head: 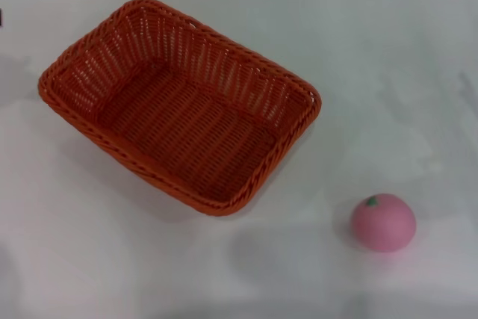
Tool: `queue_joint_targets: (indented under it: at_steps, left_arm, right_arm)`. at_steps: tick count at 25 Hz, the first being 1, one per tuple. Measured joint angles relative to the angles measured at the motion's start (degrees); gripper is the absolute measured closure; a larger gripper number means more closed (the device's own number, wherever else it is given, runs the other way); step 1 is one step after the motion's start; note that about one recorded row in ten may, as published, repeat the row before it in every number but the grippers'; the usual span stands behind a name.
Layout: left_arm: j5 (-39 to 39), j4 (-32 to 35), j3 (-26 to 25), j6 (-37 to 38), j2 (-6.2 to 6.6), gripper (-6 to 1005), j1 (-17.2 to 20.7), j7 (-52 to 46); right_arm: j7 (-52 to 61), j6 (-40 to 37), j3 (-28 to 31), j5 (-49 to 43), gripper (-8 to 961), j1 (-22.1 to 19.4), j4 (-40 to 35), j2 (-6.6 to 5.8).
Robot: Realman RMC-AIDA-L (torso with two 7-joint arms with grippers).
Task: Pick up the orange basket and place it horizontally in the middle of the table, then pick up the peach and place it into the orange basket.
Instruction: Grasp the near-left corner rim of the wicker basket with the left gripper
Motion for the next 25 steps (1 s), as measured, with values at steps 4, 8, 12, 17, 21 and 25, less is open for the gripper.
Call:
queue_joint_targets:
  at_steps: [4,8,12,17,21,25]
  left_arm:
    - [2.62,0.34,1.72,-0.81,-0.28,140,-1.49,0.91]
    - [3.41,0.47,4.95,0.79,-1.69,140,-1.63,3.39]
    - [3.85,2.15,6.7,3.42,-3.36,140,-1.63,6.46]
    - [4.09,6.11,7.92,7.14,-4.42,140,-1.87,9.34]
    - [4.05,8.49,7.97,9.82,-5.15,140,-1.83,11.15]
    - [3.64,10.97,7.99,12.37,-5.43,140,-1.84,12.86]
  right_arm:
    - [0.37,1.02,0.05,0.0,98,-0.02,0.32,0.0]
    - [0.11,2.54,0.07,0.0,101,-0.54,0.68,0.01]
    - [0.38,2.88,0.06,0.01,104,-0.68,0.78,0.0]
    - [0.46,2.9,0.06,0.0,108,-0.29,0.98,0.07]
    - [0.48,2.98,0.06,0.0,111,-0.04,1.39,0.09]
    - [0.49,3.5,0.06,0.0,114,0.0,1.44,0.09]
